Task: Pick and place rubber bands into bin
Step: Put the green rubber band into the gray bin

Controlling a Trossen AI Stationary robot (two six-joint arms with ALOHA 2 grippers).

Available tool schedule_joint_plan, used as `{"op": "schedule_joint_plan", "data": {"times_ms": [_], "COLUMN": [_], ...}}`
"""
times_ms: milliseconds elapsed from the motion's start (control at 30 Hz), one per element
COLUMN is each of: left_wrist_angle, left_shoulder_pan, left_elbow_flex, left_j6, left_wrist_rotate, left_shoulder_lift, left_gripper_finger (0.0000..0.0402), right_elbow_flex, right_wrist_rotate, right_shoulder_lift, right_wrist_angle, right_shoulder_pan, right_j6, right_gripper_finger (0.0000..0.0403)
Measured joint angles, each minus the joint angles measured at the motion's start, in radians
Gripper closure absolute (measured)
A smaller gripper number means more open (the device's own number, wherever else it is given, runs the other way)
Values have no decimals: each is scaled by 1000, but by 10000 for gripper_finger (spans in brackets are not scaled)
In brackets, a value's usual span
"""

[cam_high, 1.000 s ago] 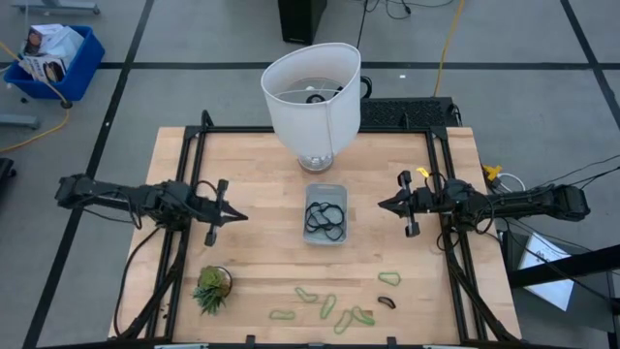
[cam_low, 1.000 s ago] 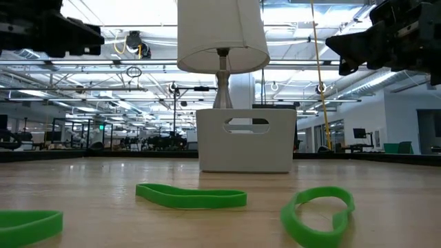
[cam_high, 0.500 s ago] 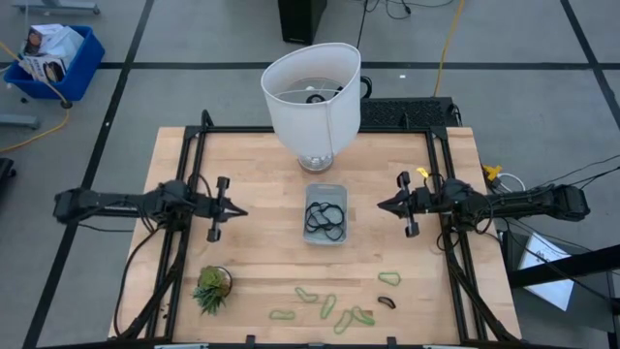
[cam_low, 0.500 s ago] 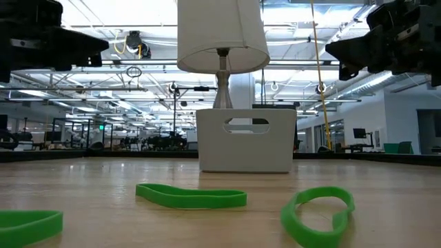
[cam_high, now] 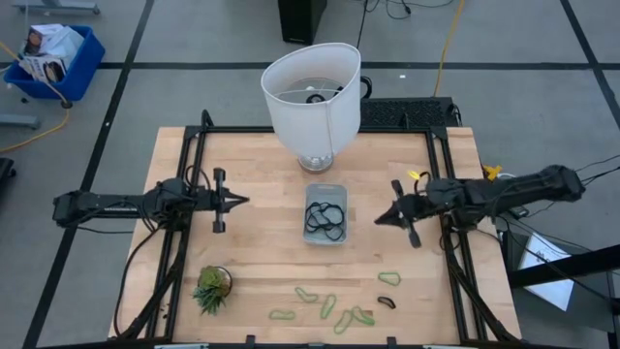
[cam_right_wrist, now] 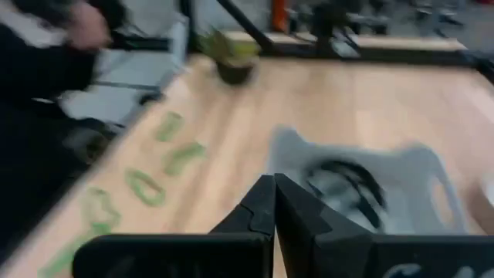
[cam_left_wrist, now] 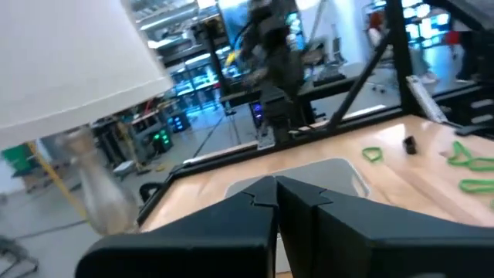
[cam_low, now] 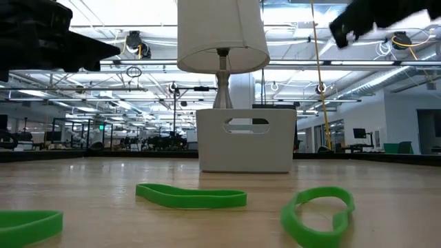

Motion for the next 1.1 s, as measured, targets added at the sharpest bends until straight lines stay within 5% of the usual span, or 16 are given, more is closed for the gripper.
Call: {"op": "schedule_joint_plan", "data": {"times_ms": [500,800,1100], "left_wrist_angle": [8,-33,-32], "left_shoulder_pan": [0,0,0], "left_elbow_flex": [0,0,0], "left_j6": [-95,-119,-136], "left_wrist_rotate": [-62,-62,-62], "left_shoulder_lift": [0,0,0], "left_gripper_finger": [354,353,353], "right_elbow_flex": [86,86,86], "right_wrist_rotate": [325,288,187], "right_shoulder_lift": [313,458,544], "right_wrist_angle": [-110,-117,-125], "right_shoulder_pan": [458,515,538], "right_j6": [537,825,952], "right_gripper_finger": [403,378,296]}}
